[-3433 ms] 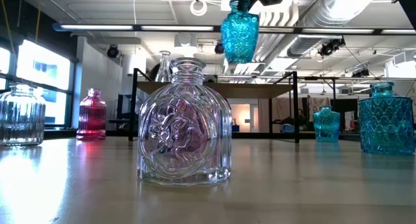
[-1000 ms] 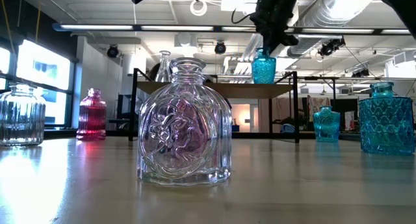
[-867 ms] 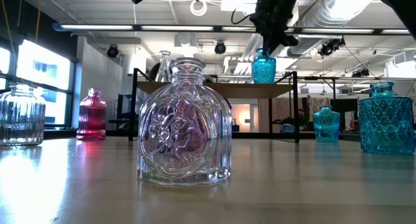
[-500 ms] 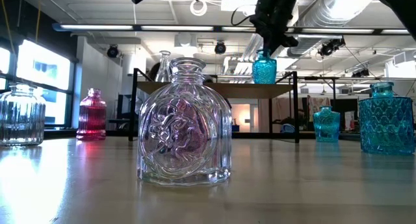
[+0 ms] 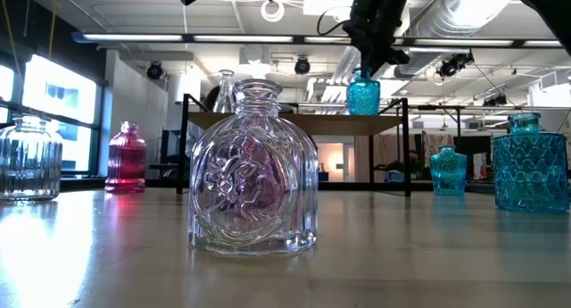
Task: Sort vases onto shelf
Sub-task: Put the left blue vase on the shelf
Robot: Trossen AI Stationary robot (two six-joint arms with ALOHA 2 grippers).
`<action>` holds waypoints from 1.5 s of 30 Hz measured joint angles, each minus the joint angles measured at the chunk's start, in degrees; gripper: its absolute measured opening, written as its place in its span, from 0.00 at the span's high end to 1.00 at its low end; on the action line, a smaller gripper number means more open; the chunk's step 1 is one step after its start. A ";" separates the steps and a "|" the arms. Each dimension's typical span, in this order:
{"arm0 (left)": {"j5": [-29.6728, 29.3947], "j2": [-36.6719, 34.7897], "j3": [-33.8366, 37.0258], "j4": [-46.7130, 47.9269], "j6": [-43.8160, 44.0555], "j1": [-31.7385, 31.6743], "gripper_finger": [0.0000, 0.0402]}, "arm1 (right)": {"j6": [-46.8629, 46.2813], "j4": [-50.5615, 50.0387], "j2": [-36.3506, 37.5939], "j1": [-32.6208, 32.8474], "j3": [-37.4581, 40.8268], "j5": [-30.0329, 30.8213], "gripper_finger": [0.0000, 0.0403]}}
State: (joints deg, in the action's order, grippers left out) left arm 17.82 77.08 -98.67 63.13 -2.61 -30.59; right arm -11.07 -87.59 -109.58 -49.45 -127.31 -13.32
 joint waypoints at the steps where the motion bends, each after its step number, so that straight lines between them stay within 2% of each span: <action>1: 0.00 0.00 0.00 0.00 0.01 0.00 0.84 | 0.00 0.00 0.00 0.00 0.00 0.40 0.91; 7: 0.00 0.00 -0.02 0.00 0.00 0.00 0.84 | 0.02 0.00 0.00 0.00 0.00 3.34 0.90; 15: 0.00 0.00 -0.02 0.00 0.01 0.00 0.84 | 0.51 0.64 0.00 0.00 0.00 3.80 0.89; 30: 0.00 0.00 -0.04 0.00 0.01 0.00 0.84 | -1.56 1.70 0.00 0.00 0.00 6.32 0.74; 45: 0.00 0.00 -0.04 -0.01 0.00 0.00 0.84 | -3.04 1.92 0.08 -0.02 -0.05 6.31 0.73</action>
State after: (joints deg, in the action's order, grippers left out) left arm 17.82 77.08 -98.72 63.12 -2.61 -30.59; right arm -14.11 -85.67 -109.50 -49.47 -127.35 -7.01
